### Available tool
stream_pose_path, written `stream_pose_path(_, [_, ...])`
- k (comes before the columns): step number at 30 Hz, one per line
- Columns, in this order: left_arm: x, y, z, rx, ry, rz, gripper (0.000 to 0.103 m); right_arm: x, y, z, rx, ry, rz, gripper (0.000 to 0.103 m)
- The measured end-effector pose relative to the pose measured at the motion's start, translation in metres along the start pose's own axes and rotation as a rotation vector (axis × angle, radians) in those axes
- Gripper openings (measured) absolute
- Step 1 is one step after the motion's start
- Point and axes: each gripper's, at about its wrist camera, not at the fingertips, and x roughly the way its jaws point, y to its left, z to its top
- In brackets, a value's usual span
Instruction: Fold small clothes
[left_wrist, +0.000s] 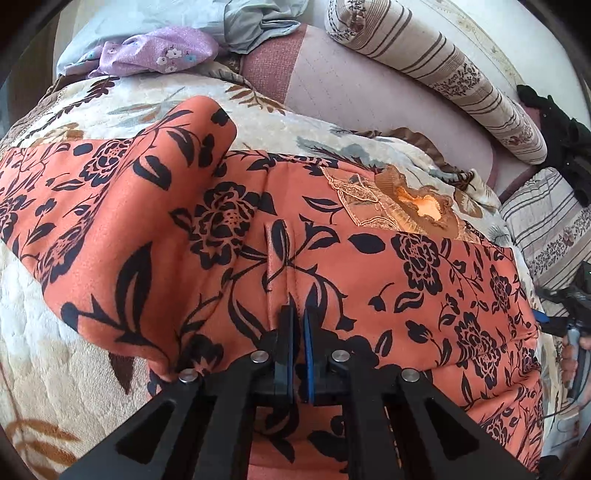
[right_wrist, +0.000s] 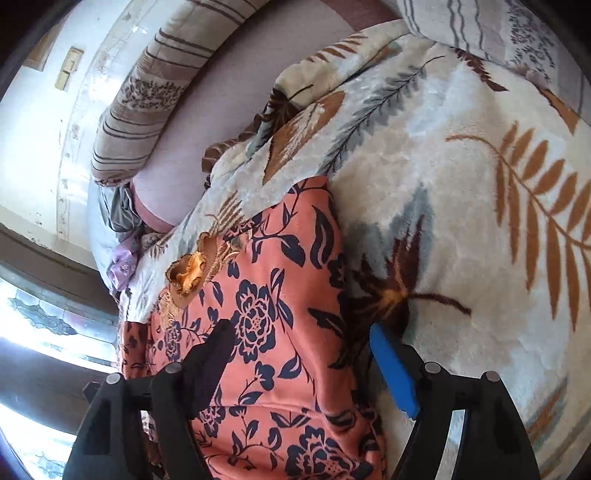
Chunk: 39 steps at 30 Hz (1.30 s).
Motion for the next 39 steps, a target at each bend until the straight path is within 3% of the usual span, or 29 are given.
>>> stream_pose_path(1, [-0.001,0.003,-0.001,-0.012,-0.002,-0.015,0.005,0.012,0.002,-0.001,-0.036,0.053,-0.075,0.009])
stream_pose_path(3, [0.002,0.005,0.001,-0.032,0.005,-0.033,0.005,0.013,0.002,-0.006,-0.050,0.033,-0.121,0.011])
stream_pose_path(6, [0.003,0.003,0.002,-0.019,0.007,-0.016,0.005,0.003,-0.012,-0.007,0.069,-0.038,-0.091,0.012])
stream_pose_path(7, [0.004,0.001,0.003,-0.008,0.005,-0.004,0.005,0.000,-0.015,-0.007,0.104,-0.048,-0.049,0.019])
stream_pose_path(9, [0.004,-0.003,0.002,0.009,0.000,0.017,0.005,-0.007,-0.019,-0.002,0.153,-0.065,0.038,0.019])
stream_pose_path(11, [0.004,-0.006,0.002,0.021,-0.002,0.035,0.005,-0.011,-0.015,0.007,0.147,-0.101,0.027,0.031])
stream_pose_path(13, [0.005,-0.008,0.002,0.031,-0.005,0.046,0.005,0.000,-0.009,0.020,0.132,-0.078,0.032,0.086])
stream_pose_path(14, [0.004,-0.008,0.002,0.034,-0.006,0.048,0.005,0.010,-0.006,0.024,0.108,-0.049,0.020,0.087])
stream_pose_path(15, [0.004,-0.008,0.002,0.033,-0.007,0.046,0.005,0.021,-0.001,0.027,0.052,-0.003,-0.039,0.076])
stream_pose_path(16, [0.004,-0.007,0.002,0.028,-0.005,0.040,0.005,0.024,0.007,0.027,-0.032,0.012,-0.160,0.032])
stream_pose_path(19, [0.004,-0.005,0.003,0.026,-0.004,0.037,0.005,0.007,-0.007,0.034,0.033,-0.068,-0.208,0.014])
stream_pose_path(21, [0.005,-0.008,0.004,0.036,-0.005,0.051,0.005,-0.010,-0.015,0.038,0.066,-0.169,-0.262,0.015])
stream_pose_path(24, [0.006,-0.011,0.003,0.053,-0.010,0.069,0.005,-0.009,-0.010,0.045,0.086,-0.155,-0.086,0.023])
stream_pose_path(26, [0.006,-0.011,0.004,0.053,-0.011,0.069,0.005,-0.001,0.003,0.049,0.052,-0.138,-0.062,0.057])
stream_pose_path(27, [0.006,-0.011,0.004,0.051,-0.012,0.067,0.005,0.006,0.011,0.051,0.021,-0.135,-0.061,0.089])
stream_pose_path(28, [0.006,-0.010,0.004,0.048,-0.012,0.063,0.005,0.014,0.018,0.055,-0.018,-0.118,-0.091,0.092])
stream_pose_path(29, [0.006,-0.010,0.004,0.045,-0.011,0.061,0.005,0.024,0.019,0.056,-0.052,-0.089,-0.158,0.090])
stream_pose_path(30, [0.006,-0.010,0.004,0.044,-0.011,0.059,0.005,0.029,0.015,0.056,-0.041,-0.082,-0.227,0.061])
stream_pose_path(31, [0.006,-0.010,0.004,0.044,-0.011,0.058,0.005,0.027,0.004,0.059,0.017,-0.108,-0.267,0.025])
stream_pose_path(32, [0.006,-0.010,0.004,0.044,-0.011,0.059,0.005,0.018,-0.009,0.062,0.095,-0.147,-0.237,0.017])
stream_pose_path(33, [0.006,-0.009,0.005,0.044,-0.012,0.059,0.005,0.009,-0.018,0.063,0.154,-0.183,-0.278,0.003])
stream_pose_path(35, [0.006,-0.010,0.006,0.044,-0.011,0.061,0.005,-0.008,-0.016,0.057,0.153,-0.242,-0.342,0.009])
stream_pose_path(38, [0.007,-0.010,0.006,0.042,-0.013,0.064,0.005,-0.037,0.009,0.031,0.074,-0.301,-0.292,0.014])
stream_pose_path(39, [0.007,-0.011,0.005,0.043,-0.015,0.065,0.005,-0.042,0.019,0.018,0.052,-0.292,-0.254,0.032])
